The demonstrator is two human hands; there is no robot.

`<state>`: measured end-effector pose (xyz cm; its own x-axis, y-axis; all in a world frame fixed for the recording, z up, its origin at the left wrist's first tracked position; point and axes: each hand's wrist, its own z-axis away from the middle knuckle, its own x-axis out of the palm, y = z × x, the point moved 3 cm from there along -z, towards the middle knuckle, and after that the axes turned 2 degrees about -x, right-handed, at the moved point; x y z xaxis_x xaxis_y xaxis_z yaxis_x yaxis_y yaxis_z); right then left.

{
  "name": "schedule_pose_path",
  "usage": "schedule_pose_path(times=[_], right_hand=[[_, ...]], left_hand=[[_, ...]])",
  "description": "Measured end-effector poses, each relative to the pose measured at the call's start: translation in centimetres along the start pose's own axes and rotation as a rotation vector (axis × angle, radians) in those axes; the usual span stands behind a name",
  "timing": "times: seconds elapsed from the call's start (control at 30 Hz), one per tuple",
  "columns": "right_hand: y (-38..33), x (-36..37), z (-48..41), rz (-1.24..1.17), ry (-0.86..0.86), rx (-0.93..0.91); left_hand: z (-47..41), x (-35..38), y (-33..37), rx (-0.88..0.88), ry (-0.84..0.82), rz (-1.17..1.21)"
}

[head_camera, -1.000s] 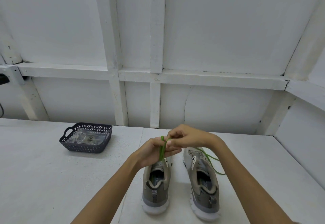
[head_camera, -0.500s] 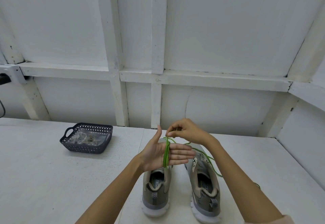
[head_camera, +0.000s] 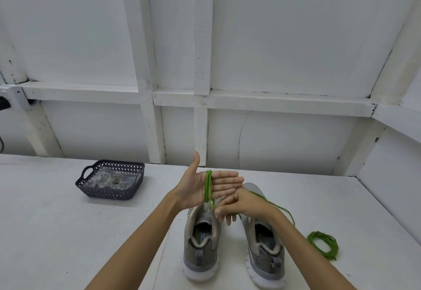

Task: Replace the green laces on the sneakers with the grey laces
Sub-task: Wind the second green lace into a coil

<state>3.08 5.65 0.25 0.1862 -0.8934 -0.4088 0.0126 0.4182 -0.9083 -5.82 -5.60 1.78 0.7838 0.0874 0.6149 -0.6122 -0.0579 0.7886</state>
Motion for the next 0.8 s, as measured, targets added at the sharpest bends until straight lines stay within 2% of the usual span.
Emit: schedule_pose_path(times=[0.1, 0.17, 0.3, 0.43, 0.57, 0.8], right_hand=[[-1.2, -0.3, 0.9, 0.023, -0.173, -0.008], [-2.3, -0.8, 1.2, 0.057, -0.215, -0.017], [-5.1, -2.4, 0.9, 0.121, -0.124, -0.090], [-7.3, -3.8, -0.2, 0.225, -0.059, -0.101], [-7.4, -4.7, -1.9, 0.377, 0.066, -0.119], [-5.0, -5.8, -3.5, 0.221, 0.270, -0.155]], left_hand=[[-0.1, -0.6, 0.0, 0.041, 0.033, -0.016], [-0.1, -1.0, -0.1, 0.044, 0.063, -0.034], [-0.3, -1.3, -0.8, -0.024, 0.129, -0.116], [-0.4, -0.5, -1.5, -0.023, 0.134, -0.039], [-0.6, 0.6, -1.7, -0.056, 0.033, -0.062], [-0.6, 1.8, -1.9, -0.087, -0.050, -0.050]])
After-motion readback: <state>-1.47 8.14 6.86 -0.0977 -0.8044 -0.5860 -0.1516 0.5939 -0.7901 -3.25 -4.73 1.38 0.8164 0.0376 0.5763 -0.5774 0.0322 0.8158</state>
